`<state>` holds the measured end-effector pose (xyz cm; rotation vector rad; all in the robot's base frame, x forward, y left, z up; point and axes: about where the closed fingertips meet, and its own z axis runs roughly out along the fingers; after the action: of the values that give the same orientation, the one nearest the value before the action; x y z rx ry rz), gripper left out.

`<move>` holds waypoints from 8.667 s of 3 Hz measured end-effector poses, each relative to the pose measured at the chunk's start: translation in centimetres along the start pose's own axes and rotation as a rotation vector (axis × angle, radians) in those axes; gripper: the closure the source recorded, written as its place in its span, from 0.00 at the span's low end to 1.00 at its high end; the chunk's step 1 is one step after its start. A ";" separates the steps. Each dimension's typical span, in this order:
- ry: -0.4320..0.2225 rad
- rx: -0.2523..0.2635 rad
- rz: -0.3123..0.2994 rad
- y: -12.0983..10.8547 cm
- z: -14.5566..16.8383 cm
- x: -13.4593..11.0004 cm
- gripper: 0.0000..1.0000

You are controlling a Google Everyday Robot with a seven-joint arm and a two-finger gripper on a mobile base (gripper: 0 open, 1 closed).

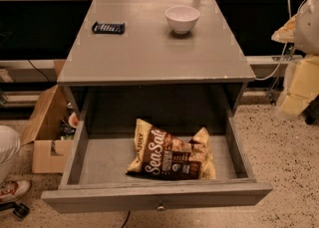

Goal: Pick brown chip bag from top drawer and place on counter

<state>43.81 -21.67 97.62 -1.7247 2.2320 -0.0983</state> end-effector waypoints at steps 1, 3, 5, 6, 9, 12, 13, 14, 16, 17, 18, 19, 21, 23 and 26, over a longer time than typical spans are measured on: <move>0.000 0.000 0.000 0.0 0.0 0.0 0.00; -0.114 -0.108 0.073 3.8 12.7 -2.4 0.00; -0.139 -0.123 0.026 4.6 14.4 -4.4 0.00; -0.169 -0.144 -0.033 6.0 17.2 -7.5 0.00; -0.163 -0.113 -0.052 6.3 25.7 -12.5 0.00; -0.161 -0.178 -0.047 7.5 34.3 -13.6 0.00; -0.161 -0.178 -0.047 7.5 34.3 -13.6 0.00; -0.173 -0.167 -0.052 7.4 34.5 -13.4 0.00; -0.227 -0.175 -0.070 7.6 36.3 -13.4 0.42; -0.312 -0.158 -0.085 7.0 34.5 -14.1 0.73; -0.418 -0.108 -0.097 5.8 30.5 -13.7 0.96; -0.504 0.017 -0.136 2.6 22.4 -11.8 1.00; -0.526 0.098 -0.153 0.1 16.9 -10.4 1.00; -0.577 0.268 -0.232 -9.8 9.1 -14.3 1.00; -0.591 0.243 -0.158 -20.6 14.4 -21.8 1.00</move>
Offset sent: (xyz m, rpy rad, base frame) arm 0.0118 0.0459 -0.1743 0.2707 0.1894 -0.0197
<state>72.01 -4.43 93.51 -1.5421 1.5897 0.0920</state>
